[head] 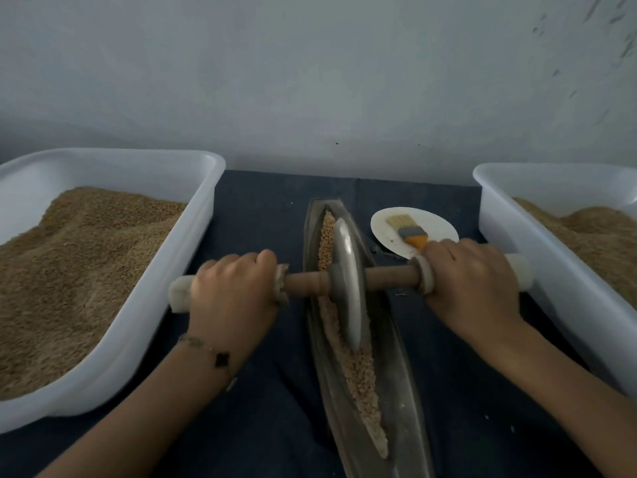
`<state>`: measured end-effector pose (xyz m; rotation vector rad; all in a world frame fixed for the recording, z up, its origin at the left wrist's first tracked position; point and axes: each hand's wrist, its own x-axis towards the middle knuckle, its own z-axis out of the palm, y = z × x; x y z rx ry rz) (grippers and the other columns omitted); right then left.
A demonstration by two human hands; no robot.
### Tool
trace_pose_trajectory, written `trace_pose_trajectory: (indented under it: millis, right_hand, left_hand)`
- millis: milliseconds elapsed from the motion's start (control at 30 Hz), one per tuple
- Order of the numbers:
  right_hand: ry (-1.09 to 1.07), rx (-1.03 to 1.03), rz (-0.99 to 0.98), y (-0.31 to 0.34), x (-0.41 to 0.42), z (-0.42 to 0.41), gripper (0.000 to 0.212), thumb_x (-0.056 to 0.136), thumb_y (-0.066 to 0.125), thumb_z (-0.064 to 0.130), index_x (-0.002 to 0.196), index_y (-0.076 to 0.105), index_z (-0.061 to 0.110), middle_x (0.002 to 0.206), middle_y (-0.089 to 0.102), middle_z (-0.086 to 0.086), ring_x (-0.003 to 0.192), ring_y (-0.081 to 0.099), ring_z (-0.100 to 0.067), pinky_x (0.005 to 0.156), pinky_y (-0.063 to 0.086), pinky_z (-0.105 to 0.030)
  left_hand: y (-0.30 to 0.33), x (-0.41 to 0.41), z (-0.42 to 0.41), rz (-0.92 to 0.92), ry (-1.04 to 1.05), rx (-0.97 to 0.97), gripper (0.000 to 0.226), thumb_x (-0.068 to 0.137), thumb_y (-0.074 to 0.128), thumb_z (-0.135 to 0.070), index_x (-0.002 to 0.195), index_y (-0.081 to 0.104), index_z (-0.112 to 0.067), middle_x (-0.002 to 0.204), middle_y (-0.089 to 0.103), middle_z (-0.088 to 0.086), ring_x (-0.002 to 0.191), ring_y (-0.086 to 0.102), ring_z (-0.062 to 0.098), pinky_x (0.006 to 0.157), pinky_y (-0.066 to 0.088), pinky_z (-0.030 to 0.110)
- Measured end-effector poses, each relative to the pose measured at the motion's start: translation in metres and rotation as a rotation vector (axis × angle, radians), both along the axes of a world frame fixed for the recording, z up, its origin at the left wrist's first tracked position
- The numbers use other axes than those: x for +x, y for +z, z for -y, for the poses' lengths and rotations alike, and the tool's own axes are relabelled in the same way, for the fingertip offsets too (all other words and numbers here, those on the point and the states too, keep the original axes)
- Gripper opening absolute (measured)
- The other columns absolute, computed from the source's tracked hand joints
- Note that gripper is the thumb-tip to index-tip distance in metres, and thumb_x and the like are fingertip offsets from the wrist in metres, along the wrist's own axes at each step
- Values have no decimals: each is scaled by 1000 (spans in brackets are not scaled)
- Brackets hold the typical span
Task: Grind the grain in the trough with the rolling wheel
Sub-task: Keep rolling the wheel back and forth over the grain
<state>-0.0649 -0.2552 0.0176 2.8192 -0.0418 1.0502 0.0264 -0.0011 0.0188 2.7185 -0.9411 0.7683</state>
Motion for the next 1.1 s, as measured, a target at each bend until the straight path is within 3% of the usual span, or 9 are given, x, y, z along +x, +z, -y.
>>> trace_pose_trajectory:
  millis: [167, 300, 500, 567, 667, 733, 900, 1100]
  right_hand:
    - [-62, 29, 2, 1, 37, 8, 21, 70, 76, 7, 66, 55, 6, 59, 57, -11, 54, 52, -31, 53, 42, -38]
    - [-68, 41, -16, 0, 46, 11, 26, 66, 80, 7, 66, 54, 7, 60, 58, -10, 54, 52, -30, 54, 32, -32]
    - [-7, -17, 16, 1, 15, 3, 19, 63, 77, 1, 72, 60, 5, 63, 59, -12, 55, 53, -30, 53, 38, -34]
    - [11, -17, 15, 1, -3, -1, 22, 63, 78, 3, 73, 59, 7, 65, 58, -10, 56, 52, -28, 53, 38, -35]
    - [25, 21, 7, -2, -33, -6, 20, 68, 78, 7, 73, 59, 9, 64, 56, -7, 57, 50, -25, 54, 39, -34]
    - [34, 40, 13, -5, -52, -8, 17, 68, 76, 7, 74, 61, 10, 64, 56, -5, 57, 49, -24, 54, 36, -32]
    - [77, 58, 52, -3, -78, -12, 9, 66, 70, 6, 72, 64, 9, 61, 56, -4, 53, 51, -24, 52, 38, -33]
    - [64, 9, 62, -6, -55, -8, 14, 67, 74, 7, 67, 60, 9, 58, 52, -6, 51, 47, -24, 51, 32, -30]
  left_hand:
    - [2, 36, 17, 8, 177, 103, 25, 84, 58, -28, 73, 36, -22, 65, 40, -8, 60, 38, 13, 56, 25, 27]
    - [7, 43, 24, -1, 193, 117, 25, 84, 57, -27, 73, 36, -21, 66, 40, -7, 60, 39, 13, 58, 28, 28]
    - [1, 23, 9, -74, 129, 121, 29, 86, 57, -35, 74, 32, -25, 64, 33, -12, 60, 37, 9, 59, 28, 25]
    - [2, 7, 0, -79, 70, 92, 33, 83, 62, -33, 72, 32, -24, 62, 32, -12, 58, 37, 10, 58, 28, 26]
    - [6, -24, -13, -15, -56, 58, 40, 57, 81, -16, 62, 42, -17, 51, 42, -3, 44, 40, 17, 49, 30, 27]
    - [9, -42, -20, 40, -89, 46, 38, 48, 81, -11, 58, 45, -15, 48, 45, 0, 40, 42, 20, 44, 32, 28]
    - [13, -60, -27, 156, -137, 8, 24, 55, 70, -12, 60, 46, -15, 50, 45, -1, 42, 43, 20, 45, 33, 30]
    - [5, -39, -19, 105, -127, -28, 26, 52, 70, -14, 55, 44, -15, 46, 44, -1, 39, 42, 20, 40, 32, 29]
